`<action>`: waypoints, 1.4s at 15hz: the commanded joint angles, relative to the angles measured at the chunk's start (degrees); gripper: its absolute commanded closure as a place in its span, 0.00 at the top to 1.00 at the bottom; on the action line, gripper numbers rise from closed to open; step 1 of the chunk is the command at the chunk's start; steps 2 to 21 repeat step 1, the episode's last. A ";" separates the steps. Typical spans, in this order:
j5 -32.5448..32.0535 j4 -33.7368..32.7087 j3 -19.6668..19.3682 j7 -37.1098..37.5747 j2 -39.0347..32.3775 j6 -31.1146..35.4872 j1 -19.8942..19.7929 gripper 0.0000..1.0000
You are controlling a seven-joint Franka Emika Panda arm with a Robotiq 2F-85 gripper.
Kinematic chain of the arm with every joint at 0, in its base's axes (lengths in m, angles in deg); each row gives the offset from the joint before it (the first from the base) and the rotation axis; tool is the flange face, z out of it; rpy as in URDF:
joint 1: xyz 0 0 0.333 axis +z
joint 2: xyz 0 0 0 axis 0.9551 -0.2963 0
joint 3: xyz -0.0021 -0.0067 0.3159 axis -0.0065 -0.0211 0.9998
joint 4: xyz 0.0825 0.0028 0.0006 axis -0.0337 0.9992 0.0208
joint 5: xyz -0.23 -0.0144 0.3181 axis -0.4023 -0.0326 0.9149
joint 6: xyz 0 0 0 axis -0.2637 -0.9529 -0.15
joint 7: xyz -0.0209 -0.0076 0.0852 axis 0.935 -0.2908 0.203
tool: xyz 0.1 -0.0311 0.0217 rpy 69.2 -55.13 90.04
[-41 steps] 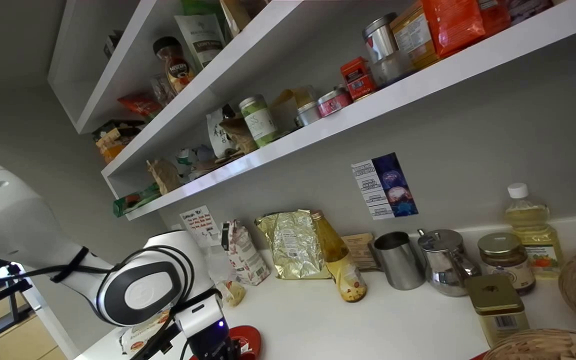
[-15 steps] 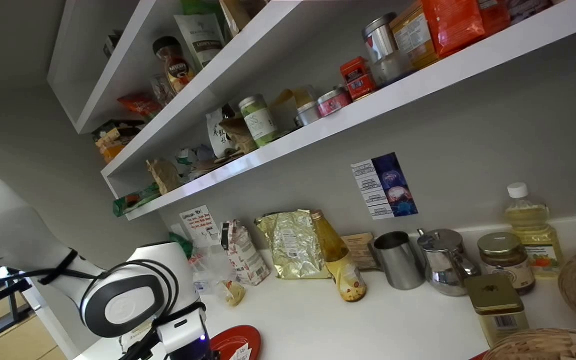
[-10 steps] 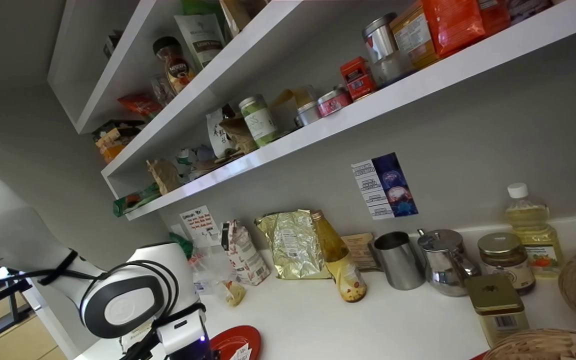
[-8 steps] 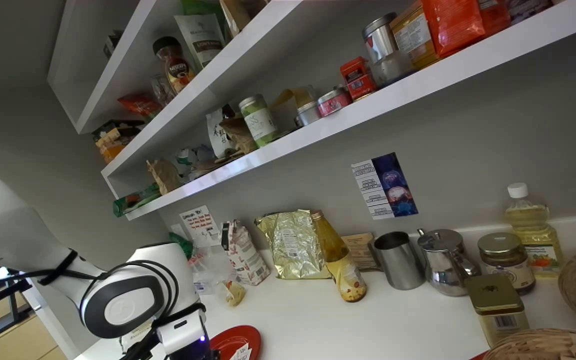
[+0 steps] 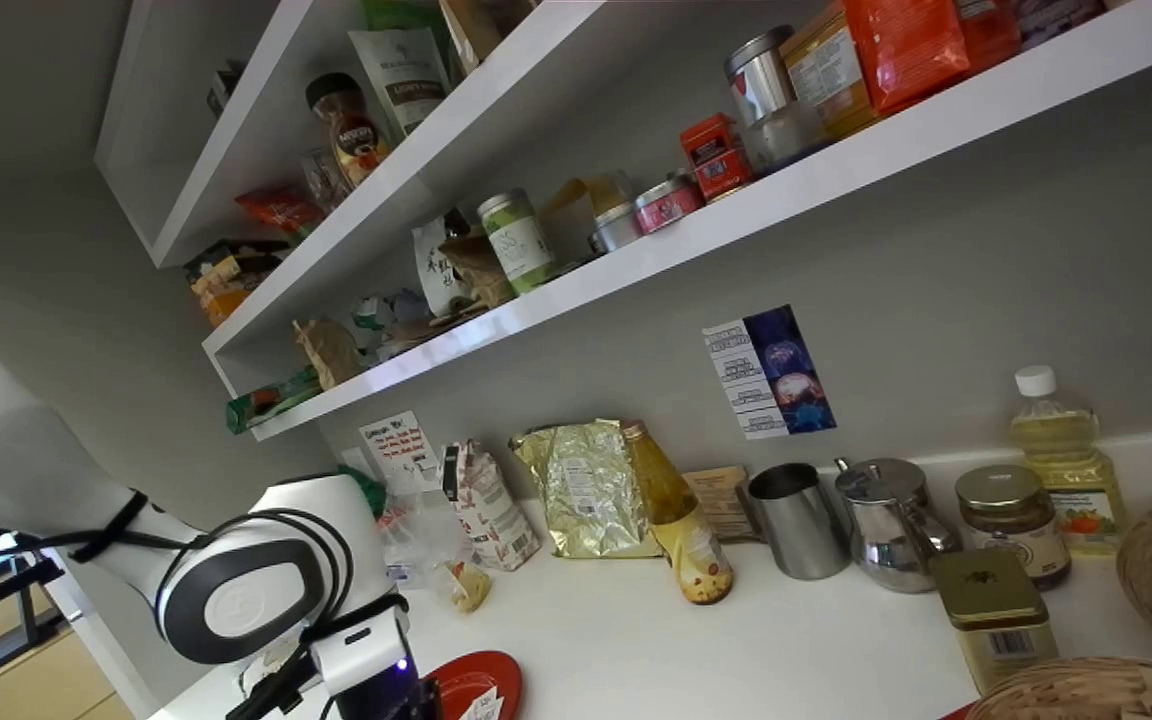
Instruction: Shift the cup to the counter
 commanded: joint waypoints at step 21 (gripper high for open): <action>0.03 -0.10 -0.05 -0.04 0.07 -0.20 0.05 0.54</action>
